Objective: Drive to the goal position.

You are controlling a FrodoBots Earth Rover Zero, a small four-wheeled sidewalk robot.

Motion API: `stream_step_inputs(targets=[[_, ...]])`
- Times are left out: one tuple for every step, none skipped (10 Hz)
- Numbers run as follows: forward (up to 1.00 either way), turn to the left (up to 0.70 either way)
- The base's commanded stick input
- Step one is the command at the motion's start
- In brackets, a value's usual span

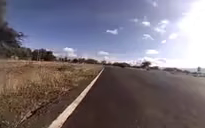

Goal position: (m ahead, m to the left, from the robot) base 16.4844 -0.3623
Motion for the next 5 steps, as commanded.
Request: stream_step_inputs(targets=[[0.45,-0.27],[0.45,-0.27],[0.45,0.00],[0.45,0.00],[0.45,0.00]])
